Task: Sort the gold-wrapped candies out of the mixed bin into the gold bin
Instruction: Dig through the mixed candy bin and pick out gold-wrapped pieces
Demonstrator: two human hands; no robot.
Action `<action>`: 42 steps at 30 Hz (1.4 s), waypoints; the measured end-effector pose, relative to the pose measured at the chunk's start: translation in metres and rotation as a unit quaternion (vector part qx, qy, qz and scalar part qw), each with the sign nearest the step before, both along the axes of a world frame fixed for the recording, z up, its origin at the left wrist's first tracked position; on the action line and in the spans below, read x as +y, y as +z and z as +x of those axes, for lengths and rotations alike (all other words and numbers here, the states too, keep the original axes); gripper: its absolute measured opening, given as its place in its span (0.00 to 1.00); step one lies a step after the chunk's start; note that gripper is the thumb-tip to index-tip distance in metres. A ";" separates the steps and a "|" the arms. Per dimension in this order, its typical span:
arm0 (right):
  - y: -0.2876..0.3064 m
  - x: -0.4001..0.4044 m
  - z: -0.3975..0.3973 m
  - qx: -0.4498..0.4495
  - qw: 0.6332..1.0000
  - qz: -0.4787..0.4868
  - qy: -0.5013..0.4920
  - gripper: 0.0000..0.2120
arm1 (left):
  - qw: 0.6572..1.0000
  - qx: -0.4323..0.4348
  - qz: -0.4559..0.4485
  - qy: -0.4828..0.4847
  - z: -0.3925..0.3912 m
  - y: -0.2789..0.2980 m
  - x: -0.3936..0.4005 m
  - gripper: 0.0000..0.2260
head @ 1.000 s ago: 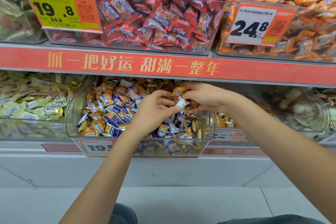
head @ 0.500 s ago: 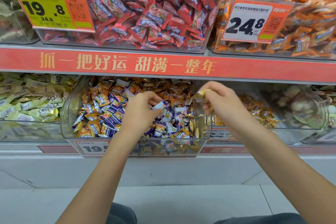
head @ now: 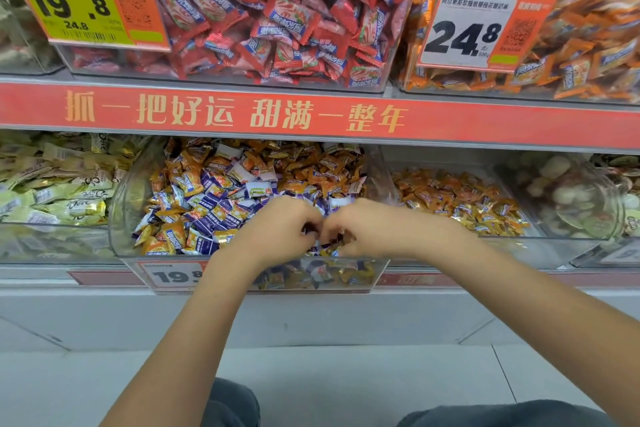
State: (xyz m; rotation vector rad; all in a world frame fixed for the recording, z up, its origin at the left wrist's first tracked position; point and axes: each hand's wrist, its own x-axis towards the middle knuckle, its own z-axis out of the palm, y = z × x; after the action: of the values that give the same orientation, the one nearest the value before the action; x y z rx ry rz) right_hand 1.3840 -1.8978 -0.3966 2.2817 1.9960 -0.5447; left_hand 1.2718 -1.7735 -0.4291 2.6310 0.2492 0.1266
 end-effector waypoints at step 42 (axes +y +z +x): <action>-0.032 -0.094 0.074 0.209 0.750 0.478 -0.408 0.12 | 0.979 -0.039 -0.186 0.074 0.054 0.005 -0.009 0.03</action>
State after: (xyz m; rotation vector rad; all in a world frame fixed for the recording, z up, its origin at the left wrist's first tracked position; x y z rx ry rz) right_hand 1.4578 -1.9921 -0.4286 4.0444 1.3913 0.0507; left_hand 1.3254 -1.7824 -0.4243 2.2308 0.3999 0.2101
